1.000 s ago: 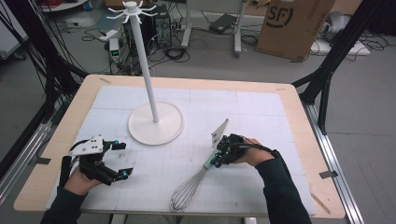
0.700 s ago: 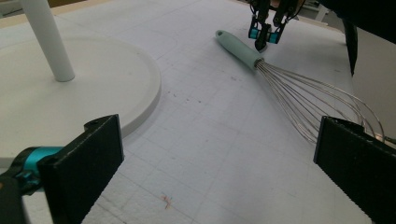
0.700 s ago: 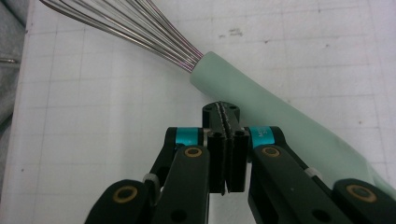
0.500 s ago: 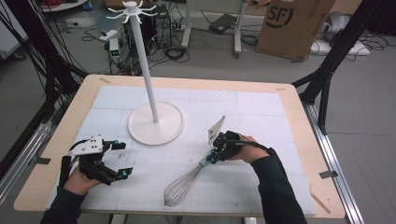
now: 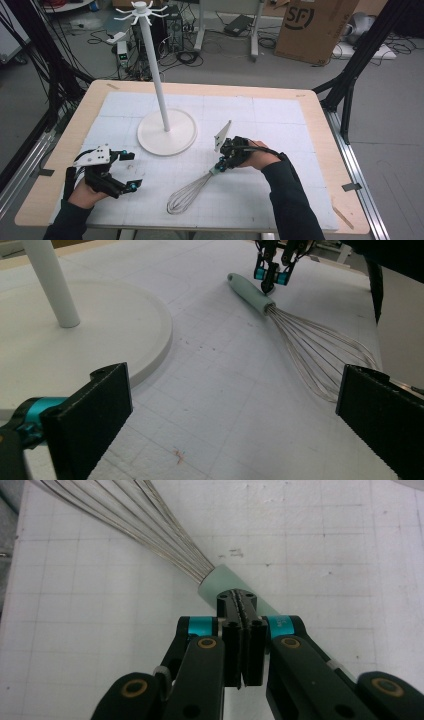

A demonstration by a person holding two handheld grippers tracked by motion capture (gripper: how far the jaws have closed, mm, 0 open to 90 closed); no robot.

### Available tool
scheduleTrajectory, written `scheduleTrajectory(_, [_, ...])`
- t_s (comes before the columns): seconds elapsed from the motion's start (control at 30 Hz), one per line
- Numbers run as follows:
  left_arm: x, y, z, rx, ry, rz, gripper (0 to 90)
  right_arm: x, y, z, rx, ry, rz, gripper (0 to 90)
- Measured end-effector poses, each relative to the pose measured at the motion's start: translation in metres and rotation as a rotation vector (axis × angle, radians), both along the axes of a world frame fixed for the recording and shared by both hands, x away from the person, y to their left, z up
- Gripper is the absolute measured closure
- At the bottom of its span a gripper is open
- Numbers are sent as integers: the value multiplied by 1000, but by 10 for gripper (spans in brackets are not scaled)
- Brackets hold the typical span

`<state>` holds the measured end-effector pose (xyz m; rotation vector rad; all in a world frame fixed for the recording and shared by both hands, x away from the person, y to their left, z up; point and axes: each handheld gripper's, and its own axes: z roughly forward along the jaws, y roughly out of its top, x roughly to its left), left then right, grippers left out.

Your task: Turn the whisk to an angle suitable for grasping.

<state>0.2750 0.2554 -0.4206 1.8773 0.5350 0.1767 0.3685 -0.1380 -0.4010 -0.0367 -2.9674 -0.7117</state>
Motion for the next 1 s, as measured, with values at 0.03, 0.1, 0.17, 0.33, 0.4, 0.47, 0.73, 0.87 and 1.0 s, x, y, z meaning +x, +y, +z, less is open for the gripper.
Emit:
scheduleTrajectory(0.03, [0,0,0,-1,0,-1,20,1,1,-1,-6,-3,-2,896])
scheduleTrajectory(0.1, [0,0,0,-3,1,0,21,2,4,-4,-15,1,0,895])
scheduleTrajectory(0.17, [0,0,0,-4,1,-1,20,3,6,-4,-16,2,2,895])
scheduleTrajectory(0.33, [0,1,0,-4,1,-1,21,4,12,-1,-17,-4,14,895])
scheduleTrajectory(0.4, [0,1,1,-5,-1,-1,20,5,13,2,-14,-12,20,895])
scheduleTrajectory(0.47, [0,2,1,-5,0,-2,21,6,13,4,-17,-13,19,895])
scheduleTrajectory(0.73, [0,2,0,-9,2,-1,21,9,7,11,-31,-62,17,844])
scheduleTrajectory(0.87, [0,2,0,-8,3,-1,20,11,6,14,-62,-84,13,817])
scheduleTrajectory(1.0, [0,2,1,-9,1,-2,20,13,7,18,-72,-94,25,788])
